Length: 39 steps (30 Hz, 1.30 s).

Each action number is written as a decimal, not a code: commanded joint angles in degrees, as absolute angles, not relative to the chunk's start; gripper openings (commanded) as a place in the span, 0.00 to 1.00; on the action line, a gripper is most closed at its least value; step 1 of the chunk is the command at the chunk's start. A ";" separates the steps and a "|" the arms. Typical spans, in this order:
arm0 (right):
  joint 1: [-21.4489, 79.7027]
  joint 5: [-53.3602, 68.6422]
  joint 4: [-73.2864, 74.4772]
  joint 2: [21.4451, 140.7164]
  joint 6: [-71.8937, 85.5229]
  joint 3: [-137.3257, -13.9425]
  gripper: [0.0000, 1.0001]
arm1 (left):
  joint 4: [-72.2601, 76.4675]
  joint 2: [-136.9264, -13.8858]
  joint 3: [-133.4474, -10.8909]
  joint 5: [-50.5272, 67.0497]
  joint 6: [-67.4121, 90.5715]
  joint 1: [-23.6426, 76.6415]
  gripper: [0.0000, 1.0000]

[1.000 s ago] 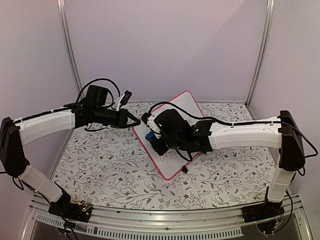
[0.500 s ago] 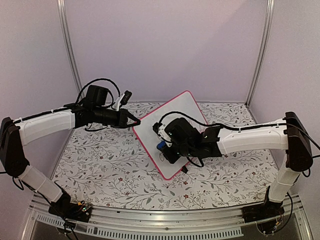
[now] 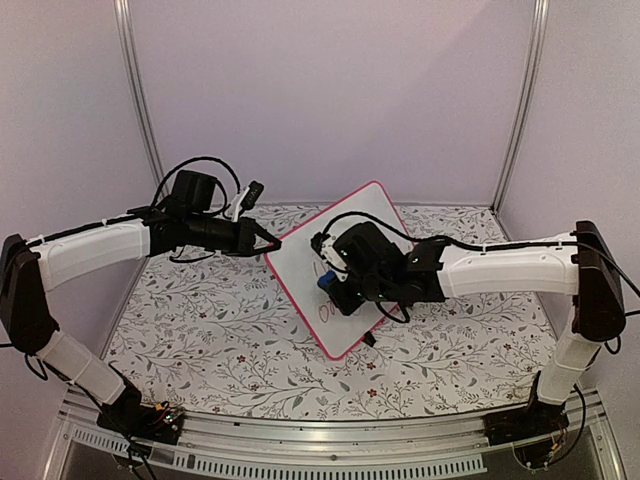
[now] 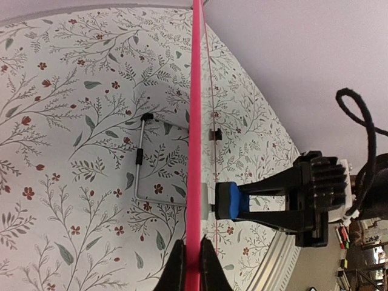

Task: Erase the whiteboard
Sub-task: Erase the whiteboard at the center of the board.

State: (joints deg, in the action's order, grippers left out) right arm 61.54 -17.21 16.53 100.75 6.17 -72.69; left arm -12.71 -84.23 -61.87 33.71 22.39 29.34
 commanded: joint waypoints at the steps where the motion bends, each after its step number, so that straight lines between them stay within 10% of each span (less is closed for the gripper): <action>1: 59.69 -17.05 16.31 102.39 4.25 -77.83 0.00 | -11.67 -82.86 -61.34 34.45 20.48 29.11 0.00; 39: 58.27 -10.64 18.04 101.77 7.50 -68.86 0.00 | -11.56 -83.16 -61.35 34.78 20.53 29.03 0.00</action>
State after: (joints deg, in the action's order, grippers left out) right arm 58.39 -12.45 12.14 101.38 5.82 -71.90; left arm -13.02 -84.23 -61.80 33.65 22.52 28.84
